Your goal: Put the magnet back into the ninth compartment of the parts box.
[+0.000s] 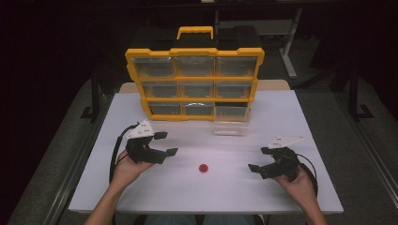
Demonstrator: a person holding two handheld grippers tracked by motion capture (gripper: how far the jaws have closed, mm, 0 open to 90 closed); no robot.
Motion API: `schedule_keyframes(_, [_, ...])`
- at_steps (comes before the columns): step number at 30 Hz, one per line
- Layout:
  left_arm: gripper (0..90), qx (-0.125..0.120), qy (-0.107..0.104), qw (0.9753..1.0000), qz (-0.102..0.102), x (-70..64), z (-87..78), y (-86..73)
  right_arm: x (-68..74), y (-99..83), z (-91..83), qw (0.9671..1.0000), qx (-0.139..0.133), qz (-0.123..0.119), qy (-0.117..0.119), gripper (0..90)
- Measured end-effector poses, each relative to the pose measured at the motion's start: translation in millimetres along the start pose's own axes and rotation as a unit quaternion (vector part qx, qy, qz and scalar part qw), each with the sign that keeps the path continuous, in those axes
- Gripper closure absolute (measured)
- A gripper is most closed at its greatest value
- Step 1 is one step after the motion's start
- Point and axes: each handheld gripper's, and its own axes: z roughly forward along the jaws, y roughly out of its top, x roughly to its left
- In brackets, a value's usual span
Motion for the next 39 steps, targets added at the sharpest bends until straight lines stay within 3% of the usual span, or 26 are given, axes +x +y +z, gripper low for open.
schedule_keyframes(11, [24.1, 0.001, 0.024, 0.9997, -0.007, -1.1, -12.8, -19.0, 4.1, 10.5, -2.5, 0.9997, 0.002, -0.01, 0.021, 13.7])
schedule_keyframes(25, [23.9, -0.004, 0.032, 0.9992, -0.021, 1.1, -25.6, -36.9, 15.6, 30.7, -1.0, 0.9983, 0.017, -0.031, 0.046, 14.4])
schedule_keyframes(39, [23.0, -0.004, 0.036, 0.9989, -0.029, 3.4, -28.8, -44.3, 35.7, 61.5, 24.5, 0.9919, 0.047, -0.073, 0.093, 21.8])
